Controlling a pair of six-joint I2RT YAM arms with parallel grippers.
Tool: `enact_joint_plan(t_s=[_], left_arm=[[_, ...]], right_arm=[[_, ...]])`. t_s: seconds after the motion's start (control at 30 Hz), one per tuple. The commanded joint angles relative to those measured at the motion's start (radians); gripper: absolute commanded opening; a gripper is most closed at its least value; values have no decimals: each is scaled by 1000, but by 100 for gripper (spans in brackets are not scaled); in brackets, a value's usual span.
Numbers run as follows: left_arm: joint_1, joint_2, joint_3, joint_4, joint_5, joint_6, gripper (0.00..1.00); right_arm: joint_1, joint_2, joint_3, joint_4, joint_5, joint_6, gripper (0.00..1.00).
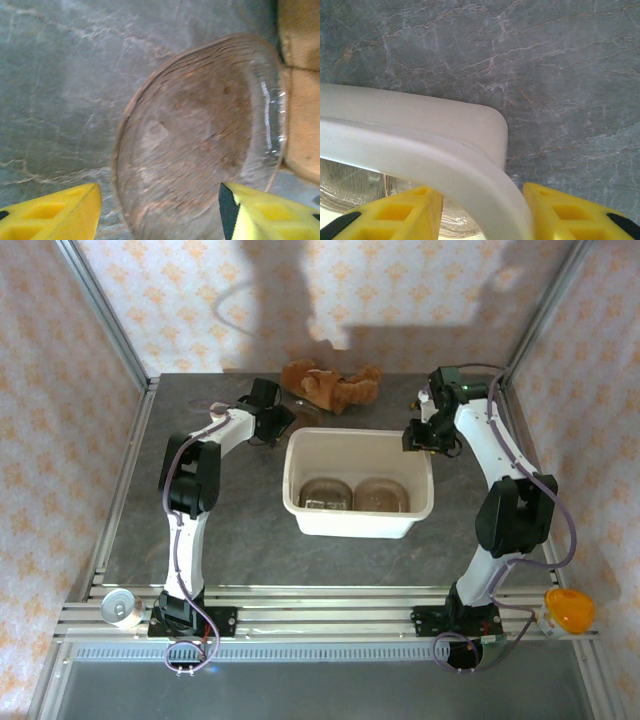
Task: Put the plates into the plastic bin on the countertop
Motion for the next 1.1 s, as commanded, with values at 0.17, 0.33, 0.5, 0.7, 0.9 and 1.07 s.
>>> enact_joint_plan(t_s=[0.17,0.33,0.5,0.7,0.9,1.07], left_arm=[[-10,77,82,-30,-41,-14,59],[-12,83,77,-38,-35,-22,58],[-12,95,77,-35,-34,-30,58],[-12,128,95,-19,-33,-43,51],[-12,135,77,30,-19,-63,31],[-13,129,75,90,5,-77,11]], right_arm=[[17,-30,26,-3,-3,28,56],[17,-46,21,-6,8,30,61],[16,-63,16,-14,26,25,63],[17,-85,21,-27,50,31,64],[15,-135,-8,-14,69,39,68],[16,-176,-61,21,70,47,69]])
